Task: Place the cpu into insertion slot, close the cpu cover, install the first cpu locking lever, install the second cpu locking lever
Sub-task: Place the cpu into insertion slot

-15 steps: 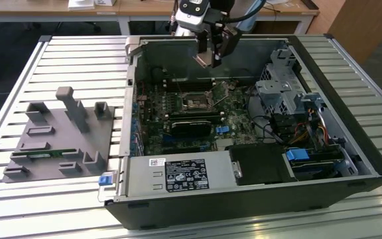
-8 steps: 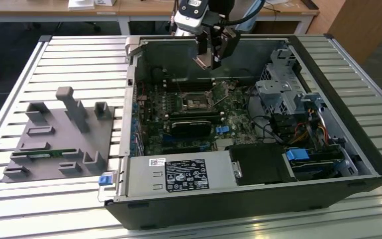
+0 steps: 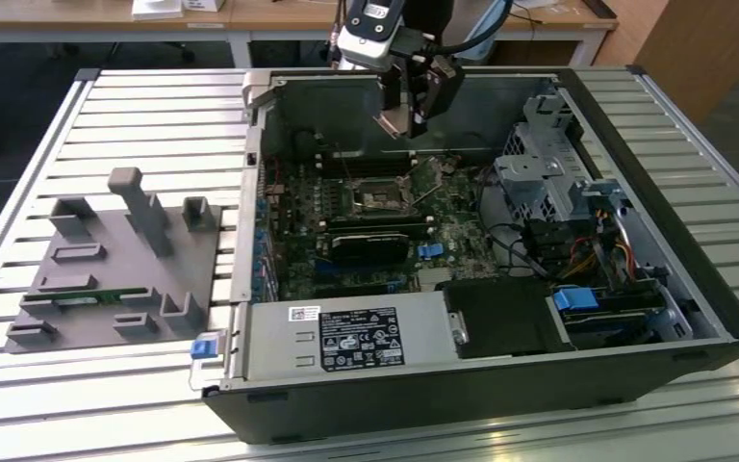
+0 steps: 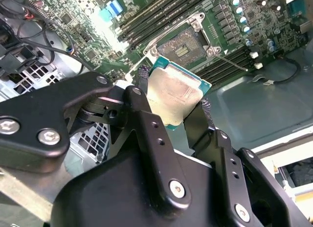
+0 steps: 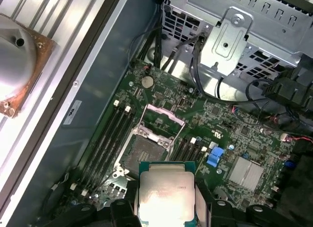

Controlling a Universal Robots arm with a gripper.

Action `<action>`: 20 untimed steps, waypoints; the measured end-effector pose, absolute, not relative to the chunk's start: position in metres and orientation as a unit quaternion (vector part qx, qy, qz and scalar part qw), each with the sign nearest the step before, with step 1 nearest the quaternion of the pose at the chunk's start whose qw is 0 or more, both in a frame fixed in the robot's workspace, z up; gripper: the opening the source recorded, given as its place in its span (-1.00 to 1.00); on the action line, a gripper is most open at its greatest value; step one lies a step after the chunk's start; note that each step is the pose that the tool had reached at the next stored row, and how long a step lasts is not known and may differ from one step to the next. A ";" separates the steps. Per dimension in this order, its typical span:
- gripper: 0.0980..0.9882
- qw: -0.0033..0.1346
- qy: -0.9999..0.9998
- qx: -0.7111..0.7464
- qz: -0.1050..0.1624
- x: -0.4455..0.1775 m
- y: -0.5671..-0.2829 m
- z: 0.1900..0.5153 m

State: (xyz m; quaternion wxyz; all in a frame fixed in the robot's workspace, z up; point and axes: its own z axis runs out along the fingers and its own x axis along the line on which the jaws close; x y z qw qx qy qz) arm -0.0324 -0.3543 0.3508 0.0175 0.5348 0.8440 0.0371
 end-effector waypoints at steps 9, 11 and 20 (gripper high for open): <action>0.00 0.021 0.839 0.544 0.032 -0.032 -0.354 0.348; 0.00 0.021 0.835 0.549 0.031 -0.032 -0.354 0.348; 0.00 0.022 0.825 0.564 0.030 -0.032 -0.354 0.347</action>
